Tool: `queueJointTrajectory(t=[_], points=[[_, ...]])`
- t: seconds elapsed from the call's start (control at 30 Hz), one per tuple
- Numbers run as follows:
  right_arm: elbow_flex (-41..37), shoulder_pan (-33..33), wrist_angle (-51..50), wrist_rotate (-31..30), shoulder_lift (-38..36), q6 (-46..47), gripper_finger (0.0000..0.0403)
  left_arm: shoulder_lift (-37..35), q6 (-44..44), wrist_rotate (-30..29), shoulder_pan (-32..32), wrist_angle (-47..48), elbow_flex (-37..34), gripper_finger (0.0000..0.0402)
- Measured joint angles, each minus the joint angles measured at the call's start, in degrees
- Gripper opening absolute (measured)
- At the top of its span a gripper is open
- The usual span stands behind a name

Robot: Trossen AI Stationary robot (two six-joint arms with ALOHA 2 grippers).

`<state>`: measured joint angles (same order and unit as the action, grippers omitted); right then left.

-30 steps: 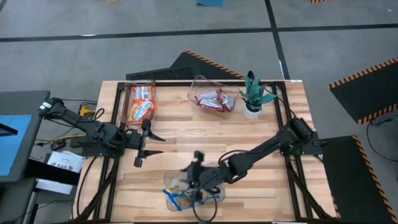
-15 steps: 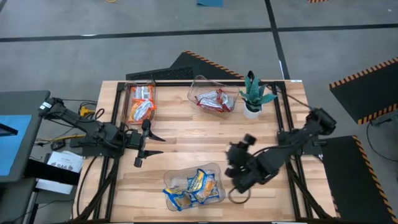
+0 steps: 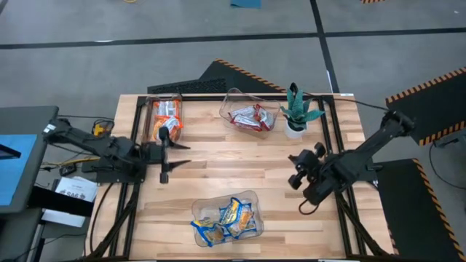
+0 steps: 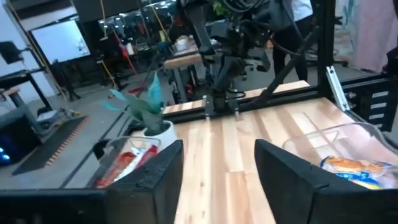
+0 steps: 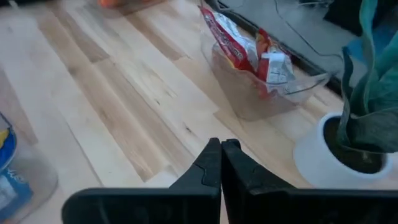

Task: Sort Maruchan noodles
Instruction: Return to Home Position

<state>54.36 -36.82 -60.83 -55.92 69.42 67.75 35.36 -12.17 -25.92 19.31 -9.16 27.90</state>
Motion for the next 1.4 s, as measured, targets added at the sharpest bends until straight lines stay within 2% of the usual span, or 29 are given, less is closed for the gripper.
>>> queueJointTrajectory(t=[0.1, 0.27, 0.3, 0.47, 0.63, 0.73, 0.87, 1.3, 1.4], points=[[-4.7, 1.1, 6.0, 0.1, -5.1, -3.3, 0.0017, -2.7, -0.7, 4.3, -4.8, 2.1, 0.5, 0.0149], [-10.8, 4.1, 19.1, 0.5, -12.4, -13.2, 0.0017, -5.9, 1.1, 13.7, -14.7, 6.7, 0.2, 0.0027], [-11.7, 4.9, 21.9, 1.1, -13.4, -15.9, 0.0017, -6.1, 1.9, 16.0, -16.7, 6.6, -0.3, 0.0014], [-16.2, 10.6, 39.0, 8.4, -16.8, -31.3, 0.0017, -7.0, 4.7, 26.8, -24.1, 4.5, -4.2, 0.0002], [-19.2, 18.0, 50.1, 18.4, -17.1, -40.5, 0.0017, -7.0, 8.3, 31.3, -26.7, 0.5, -9.6, 0.0000], [-19.3, 21.3, 50.5, 22.1, -17.1, -41.4, 0.0020, -8.3, 9.9, 31.7, -26.6, -1.3, -12.9, 0.0000], [-19.3, 22.7, 50.5, 23.1, -18.0, -42.7, 0.0019, -11.9, 11.6, 31.7, -26.7, -3.1, -17.4, 0.0000], [-19.3, 19.4, 44.5, 23.1, -23.6, -42.9, 0.0016, -28.1, 16.0, 31.3, -26.6, -4.7, -27.2, 0.0000], [-19.3, 18.0, 43.6, 23.1, -24.5, -42.8, 0.0016, -30.6, 16.8, 30.1, -26.4, -1.3, -27.3, 0.0000]])
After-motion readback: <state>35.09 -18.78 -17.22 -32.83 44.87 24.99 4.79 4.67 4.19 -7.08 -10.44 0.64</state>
